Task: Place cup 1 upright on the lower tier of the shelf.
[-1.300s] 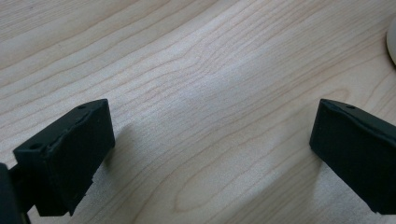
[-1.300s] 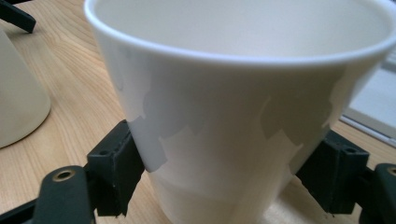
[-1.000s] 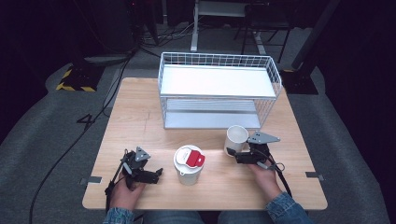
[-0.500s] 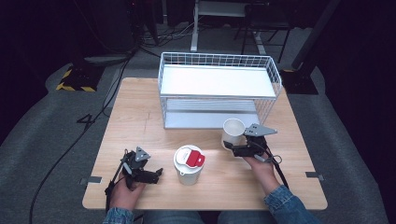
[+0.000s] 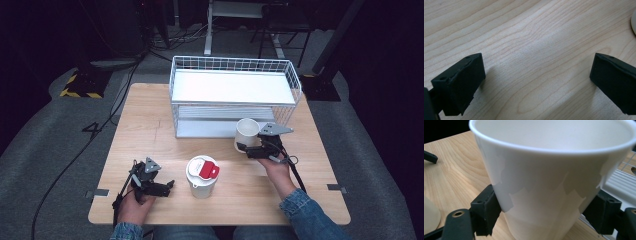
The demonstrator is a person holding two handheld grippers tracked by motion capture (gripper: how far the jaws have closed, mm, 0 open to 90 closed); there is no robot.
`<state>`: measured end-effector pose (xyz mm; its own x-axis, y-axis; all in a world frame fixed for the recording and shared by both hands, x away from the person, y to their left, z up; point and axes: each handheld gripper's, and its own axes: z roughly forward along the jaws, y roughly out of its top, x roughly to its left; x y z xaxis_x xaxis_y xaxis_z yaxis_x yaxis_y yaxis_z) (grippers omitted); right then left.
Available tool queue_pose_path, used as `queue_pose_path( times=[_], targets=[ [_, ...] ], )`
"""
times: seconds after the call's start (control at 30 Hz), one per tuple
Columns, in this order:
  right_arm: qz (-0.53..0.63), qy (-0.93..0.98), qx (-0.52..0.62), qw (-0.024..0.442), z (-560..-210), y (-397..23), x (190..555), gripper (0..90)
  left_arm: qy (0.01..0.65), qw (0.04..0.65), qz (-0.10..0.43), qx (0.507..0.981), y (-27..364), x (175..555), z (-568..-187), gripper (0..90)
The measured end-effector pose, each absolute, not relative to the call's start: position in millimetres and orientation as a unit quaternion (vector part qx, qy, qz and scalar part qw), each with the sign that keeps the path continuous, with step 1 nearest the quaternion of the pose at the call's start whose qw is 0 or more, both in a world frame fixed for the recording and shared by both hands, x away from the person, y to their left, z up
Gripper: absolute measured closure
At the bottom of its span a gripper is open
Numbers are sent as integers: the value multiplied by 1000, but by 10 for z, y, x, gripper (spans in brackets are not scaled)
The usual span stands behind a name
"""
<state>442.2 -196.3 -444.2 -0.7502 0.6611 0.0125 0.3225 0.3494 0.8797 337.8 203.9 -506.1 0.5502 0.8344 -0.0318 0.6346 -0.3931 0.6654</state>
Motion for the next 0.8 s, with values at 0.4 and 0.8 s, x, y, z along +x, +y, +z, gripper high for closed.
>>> queue_pose_path(
  times=[0.4, 0.8],
  targets=[
    [475, 804, 304, 187, -4428, -1869, 4670, 225, 448, 321, 156, 820, 2039, 3379, -5061, 6],
    [486, 793, 316, 187, -4540, -1758, 4851, 225, 448, 321, 156, 820, 2039, 3378, -5060, 6]
  ],
)
